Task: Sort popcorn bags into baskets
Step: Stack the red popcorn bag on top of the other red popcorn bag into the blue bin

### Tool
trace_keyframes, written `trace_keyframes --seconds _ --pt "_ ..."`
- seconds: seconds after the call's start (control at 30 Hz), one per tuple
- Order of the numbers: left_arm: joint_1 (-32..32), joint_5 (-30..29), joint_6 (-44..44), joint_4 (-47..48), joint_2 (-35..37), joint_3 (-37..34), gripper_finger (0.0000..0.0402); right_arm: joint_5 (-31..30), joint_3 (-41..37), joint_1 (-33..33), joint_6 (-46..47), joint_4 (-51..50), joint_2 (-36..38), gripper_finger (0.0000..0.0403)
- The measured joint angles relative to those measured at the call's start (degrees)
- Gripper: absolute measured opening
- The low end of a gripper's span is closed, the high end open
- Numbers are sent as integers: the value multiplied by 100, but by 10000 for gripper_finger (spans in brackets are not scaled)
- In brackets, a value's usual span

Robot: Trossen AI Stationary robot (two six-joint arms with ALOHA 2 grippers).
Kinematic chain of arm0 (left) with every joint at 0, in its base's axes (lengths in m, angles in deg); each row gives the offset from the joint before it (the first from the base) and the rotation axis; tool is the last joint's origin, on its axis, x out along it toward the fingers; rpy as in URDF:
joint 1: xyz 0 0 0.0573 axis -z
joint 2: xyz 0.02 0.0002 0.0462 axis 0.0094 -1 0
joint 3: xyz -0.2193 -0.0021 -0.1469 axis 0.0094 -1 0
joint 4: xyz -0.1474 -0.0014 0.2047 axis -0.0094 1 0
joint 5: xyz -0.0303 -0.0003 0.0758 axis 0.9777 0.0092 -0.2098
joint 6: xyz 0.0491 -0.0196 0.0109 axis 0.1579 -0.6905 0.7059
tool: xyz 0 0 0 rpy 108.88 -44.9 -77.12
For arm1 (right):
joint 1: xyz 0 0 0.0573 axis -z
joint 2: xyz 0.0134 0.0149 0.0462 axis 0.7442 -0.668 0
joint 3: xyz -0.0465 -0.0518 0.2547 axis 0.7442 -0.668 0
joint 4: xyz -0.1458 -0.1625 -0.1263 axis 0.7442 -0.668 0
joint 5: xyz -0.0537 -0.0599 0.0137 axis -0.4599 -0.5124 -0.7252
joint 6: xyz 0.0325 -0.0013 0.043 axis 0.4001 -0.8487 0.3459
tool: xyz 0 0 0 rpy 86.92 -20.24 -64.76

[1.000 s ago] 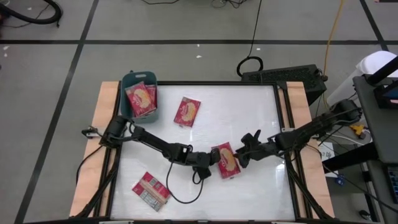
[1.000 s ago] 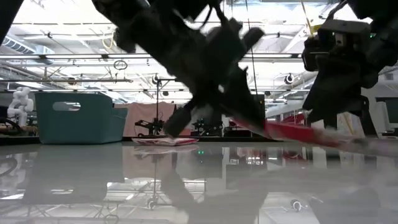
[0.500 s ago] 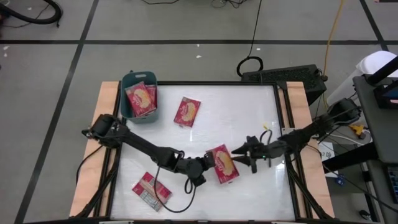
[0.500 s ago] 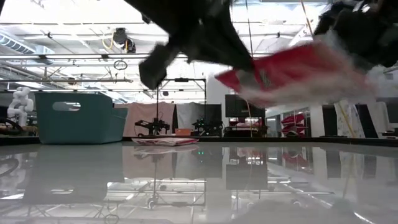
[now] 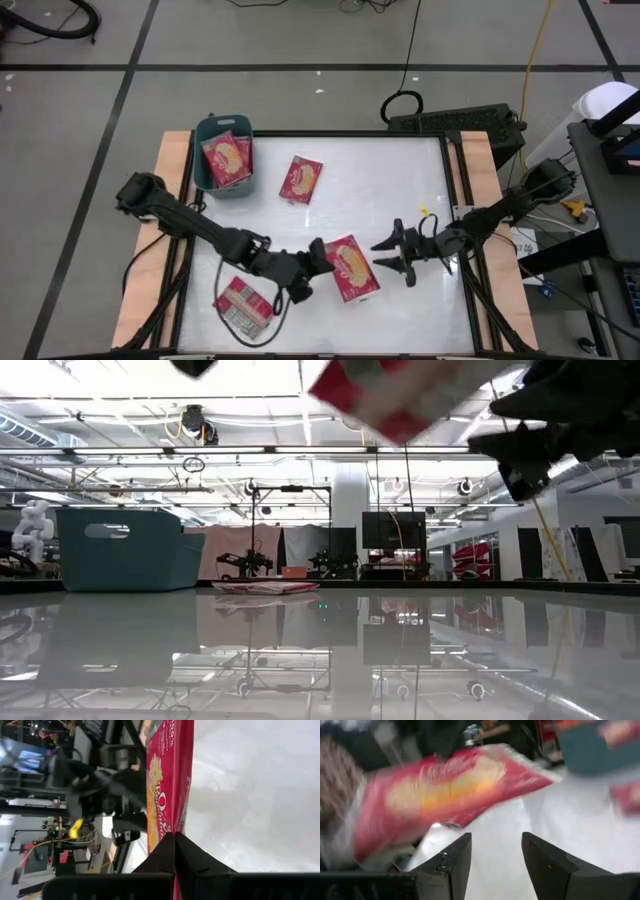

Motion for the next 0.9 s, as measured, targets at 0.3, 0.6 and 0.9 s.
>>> trace_keyframes --seconds 0.3,0.6,0.9 --pt "-256 291 -1187 419 760 10 0 6 478 7 -5331 821 -409 169" --pt "-474 862 -1518 306 814 6 0 237 1173 224 -6932 1241 -871 159" --pt "-402 830 -1639 34 811 6 7 311 1217 231 -6739 1342 -903 23"
